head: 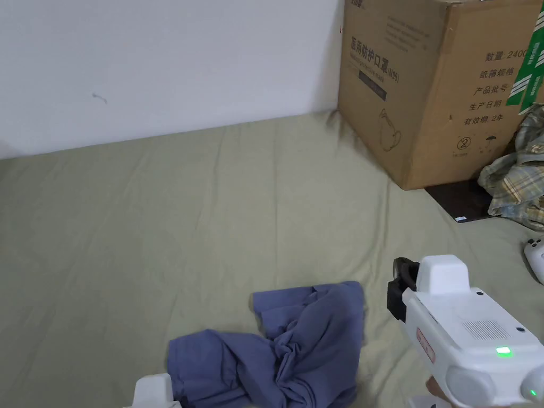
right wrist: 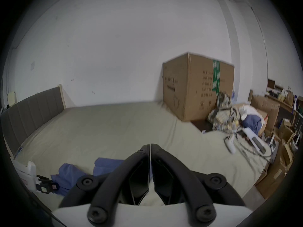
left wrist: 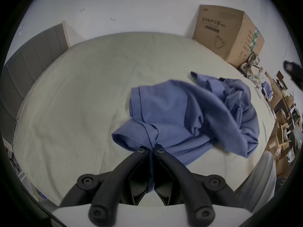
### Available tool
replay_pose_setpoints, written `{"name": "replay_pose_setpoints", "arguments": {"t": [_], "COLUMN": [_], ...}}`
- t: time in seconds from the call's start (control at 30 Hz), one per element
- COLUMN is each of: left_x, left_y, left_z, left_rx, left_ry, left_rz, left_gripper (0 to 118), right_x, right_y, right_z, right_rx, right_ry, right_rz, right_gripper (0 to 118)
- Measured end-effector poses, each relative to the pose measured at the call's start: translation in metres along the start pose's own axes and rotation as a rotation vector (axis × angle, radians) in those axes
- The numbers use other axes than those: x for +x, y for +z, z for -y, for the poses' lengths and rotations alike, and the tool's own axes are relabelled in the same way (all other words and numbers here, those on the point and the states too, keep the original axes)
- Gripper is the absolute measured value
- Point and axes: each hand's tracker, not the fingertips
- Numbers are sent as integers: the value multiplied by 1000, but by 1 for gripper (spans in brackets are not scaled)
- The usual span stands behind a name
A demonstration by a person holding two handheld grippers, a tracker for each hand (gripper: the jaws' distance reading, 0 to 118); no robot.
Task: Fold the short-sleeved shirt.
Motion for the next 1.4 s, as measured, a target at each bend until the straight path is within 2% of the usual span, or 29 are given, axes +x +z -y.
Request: {"name": "replay_pose_setpoints", "arguments": {"t": [0.03, 0.07, 0.1, 0.17, 0.27, 0.33, 0.4, 0.47, 0.53, 0.63, 0.67, 0.7, 0.77, 0.83, 1.0, 1.2, 1.4], "left_x": [0, 1, 0, -3, -4, -6, -8, -10, -11, -13, -12, -13, -14, -14, -15, -33, -71], "left_y": [5, 11, 16, 21, 24, 22, 17, 15, 13, 12, 12, 12, 14, 15, 26, 54, 93], "left_z": [-2, -3, -5, -8, -13, -13, -14, -14, -14, -13, -14, -14, -13, -13, -19, -45, -110], "left_rx": [20, 48, 47, 64, 73, 70, 64, 58, 53, 48, 47, 48, 49, 53, 81, 169, 311], "left_ry": [-10, -31, -36, -28, -25, -20, -7, 6, 15, 15, 12, 11, 15, 27, 77, 242, 252], "left_rz": [11, 17, 22, 46, 54, 62, 69, 73, 78, 85, 86, 86, 90, 99, 135, 222, 187], "left_gripper": [1, 1, 1, 1, 1, 1, 1, 1, 1, 1, 1, 1, 1, 1, 1, 1, 1], "right_x": [3, 6, 9, 16, 20, 21, 17, 11, 5, -5, -7, -11, -15, -17, -7, 18, 30], "right_y": [-15, -32, -51, -86, -138, -168, -194, -212, -227, -238, -240, -235, -226, -218, -175, -114, -64], "right_z": [0, 0, 1, 6, 14, 21, 27, 34, 42, 55, 58, 59, 53, 48, 21, -30, -96], "right_rx": [-52, -104, -147, -235, -353, -415, -481, -531, -573, -657, -671, -656, -622, -582, -489, -346, -219], "right_ry": [-8, -24, -36, -61, -96, -77, -20, 36, 55, 61, 50, 45, 65, 133, 142, 60, 46], "right_rz": [7, 7, 14, 21, 12, 17, 15, 3, -33, -85, -99, -89, -91, -96, -111, -155, -126], "right_gripper": [35, 63, 79, 99, 101, 101, 101, 98, 93, 63, 59, 44, 1, 1, 1, 1, 1]}}
